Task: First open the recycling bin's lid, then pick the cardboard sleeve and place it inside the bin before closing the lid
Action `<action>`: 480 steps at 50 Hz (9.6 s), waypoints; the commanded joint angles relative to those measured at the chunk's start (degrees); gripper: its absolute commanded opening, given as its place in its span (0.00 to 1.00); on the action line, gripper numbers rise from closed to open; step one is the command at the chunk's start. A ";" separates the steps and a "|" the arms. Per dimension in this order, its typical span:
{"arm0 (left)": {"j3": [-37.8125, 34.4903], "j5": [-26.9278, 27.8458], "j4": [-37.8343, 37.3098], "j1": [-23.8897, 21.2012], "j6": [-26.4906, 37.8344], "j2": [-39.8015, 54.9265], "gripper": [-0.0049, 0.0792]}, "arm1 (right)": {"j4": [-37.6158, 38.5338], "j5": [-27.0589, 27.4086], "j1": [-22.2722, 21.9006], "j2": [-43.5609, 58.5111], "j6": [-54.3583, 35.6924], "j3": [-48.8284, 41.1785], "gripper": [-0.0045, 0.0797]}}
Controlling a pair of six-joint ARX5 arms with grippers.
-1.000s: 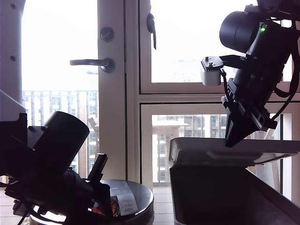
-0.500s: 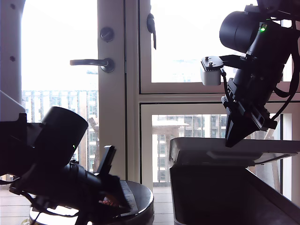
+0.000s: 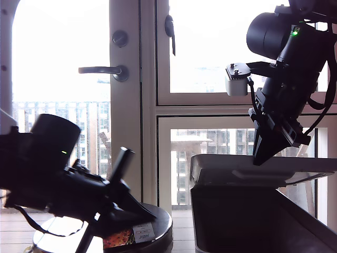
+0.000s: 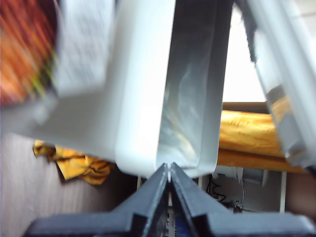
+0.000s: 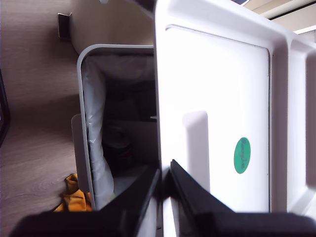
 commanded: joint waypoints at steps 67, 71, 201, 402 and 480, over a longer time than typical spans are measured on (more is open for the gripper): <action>16.44 -7.02 -52.13 10.29 23.82 -7.39 0.61 | 3.61 -1.51 0.15 -0.04 1.95 0.57 0.04; 17.25 -7.08 -52.43 9.51 23.80 -6.45 0.61 | 3.56 -1.51 0.15 -0.04 1.95 0.59 0.04; 23.17 -7.34 -48.87 7.08 22.99 -1.33 0.03 | 4.04 -1.44 0.15 -0.04 2.21 0.57 0.04; 23.19 2.82 -45.55 11.56 18.73 2.47 0.03 | 6.67 -1.38 0.13 -0.07 3.65 0.59 0.04; 23.19 14.78 -33.83 0.17 8.96 2.47 0.03 | 7.06 -1.38 0.13 -0.07 3.65 0.57 0.04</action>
